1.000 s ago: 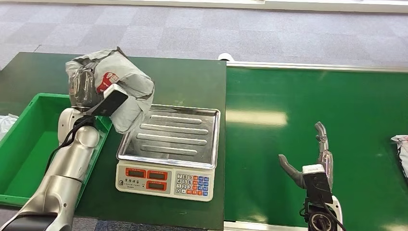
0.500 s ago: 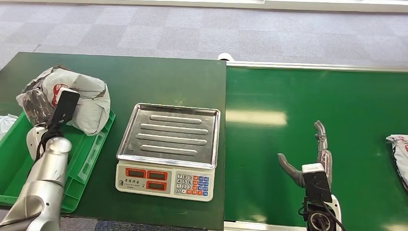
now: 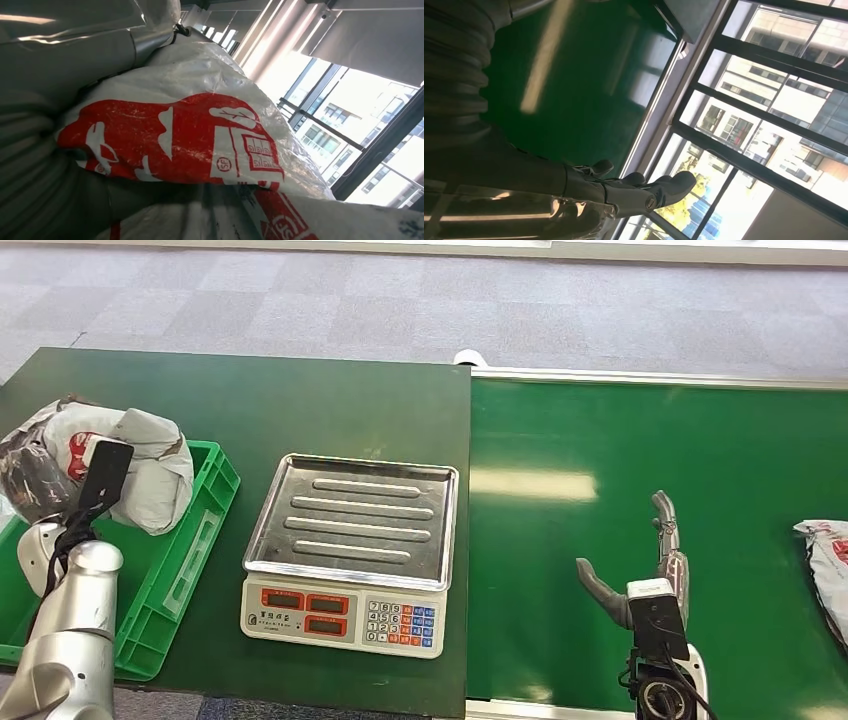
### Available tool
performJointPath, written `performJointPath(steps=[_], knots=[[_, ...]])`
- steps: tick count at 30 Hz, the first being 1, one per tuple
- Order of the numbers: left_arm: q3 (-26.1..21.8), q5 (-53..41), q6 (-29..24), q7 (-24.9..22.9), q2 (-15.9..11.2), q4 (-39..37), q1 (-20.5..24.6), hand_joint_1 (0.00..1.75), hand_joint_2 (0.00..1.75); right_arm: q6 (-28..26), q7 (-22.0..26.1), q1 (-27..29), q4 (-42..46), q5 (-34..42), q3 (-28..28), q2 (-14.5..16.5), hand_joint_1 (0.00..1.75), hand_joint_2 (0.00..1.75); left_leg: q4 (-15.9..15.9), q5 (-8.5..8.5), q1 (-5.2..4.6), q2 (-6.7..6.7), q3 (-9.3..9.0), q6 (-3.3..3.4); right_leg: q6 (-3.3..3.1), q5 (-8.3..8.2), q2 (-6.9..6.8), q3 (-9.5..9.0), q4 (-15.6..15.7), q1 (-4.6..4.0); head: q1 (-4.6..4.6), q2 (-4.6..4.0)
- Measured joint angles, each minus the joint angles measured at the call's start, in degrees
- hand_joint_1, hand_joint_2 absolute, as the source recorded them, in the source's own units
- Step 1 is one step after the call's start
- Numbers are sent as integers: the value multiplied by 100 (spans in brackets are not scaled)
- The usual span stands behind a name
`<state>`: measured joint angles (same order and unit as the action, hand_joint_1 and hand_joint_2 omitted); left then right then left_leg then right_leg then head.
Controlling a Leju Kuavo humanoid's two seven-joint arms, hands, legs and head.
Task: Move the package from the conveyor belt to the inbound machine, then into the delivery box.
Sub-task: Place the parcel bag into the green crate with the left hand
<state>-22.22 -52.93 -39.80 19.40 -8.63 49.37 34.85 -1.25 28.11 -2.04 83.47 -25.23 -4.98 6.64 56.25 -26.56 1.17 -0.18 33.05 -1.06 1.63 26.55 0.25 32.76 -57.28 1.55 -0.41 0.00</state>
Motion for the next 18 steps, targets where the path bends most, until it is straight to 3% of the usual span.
performJointPath(steps=[6, 7, 8, 10, 11, 12, 18], knots=[[-33, -346, 128, -416, -2, -41, 5, 167, 175, 0, -45, -5, 0, -11, 0, 4, 0, 175, 0, 0, 0, -1, 0, 0, 0, 0, 0, 1, 0, 0, 0, 0], [-33, -408, 225, -511, -4, -65, 10, 152, 175, 1, -55, -8, 0, -20, 0, 5, 0, 175, 0, 0, 0, -1, 0, 0, 0, 0, 0, 1, 0, 0, -1, 0], [-32, -469, 352, -618, -7, -99, 19, 123, 175, 7, -69, -14, 0, -30, -1, 6, 0, 175, 0, 0, 0, -1, 0, 0, 0, 0, 0, 1, 0, 0, -1, 0], [-25, -593, 631, -851, -14, -192, 44, 43, 175, 26, -93, -32, -1, -56, -2, 8, 0, 175, 0, 0, 0, 0, 0, 0, 0, 0, 0, 2, 0, 0, -1, 0], [-17, -652, 746, -957, -16, -250, 61, 14, 175, 34, -100, -42, -3, -69, -2, 9, 0, 175, 0, 0, 0, 1, 0, 0, 0, 0, 0, 2, 0, 0, 0, 0], [-5, -712, 828, -1046, -17, -305, 76, 0, 175, 38, -102, -51, -5, -79, -2, 9, 0, 175, 0, 0, 0, 1, 0, 0, 0, 0, 0, 2, 0, 0, 0, 0], [45, -869, 658, -1117, -16, -484, 114, 0, 175, 39, -113, -67, -14, -89, -2, 11, 0, 175, 0, 0, 0, 2, 0, 0, 0, 0, 0, 3, 0, 0, 1, 0]])
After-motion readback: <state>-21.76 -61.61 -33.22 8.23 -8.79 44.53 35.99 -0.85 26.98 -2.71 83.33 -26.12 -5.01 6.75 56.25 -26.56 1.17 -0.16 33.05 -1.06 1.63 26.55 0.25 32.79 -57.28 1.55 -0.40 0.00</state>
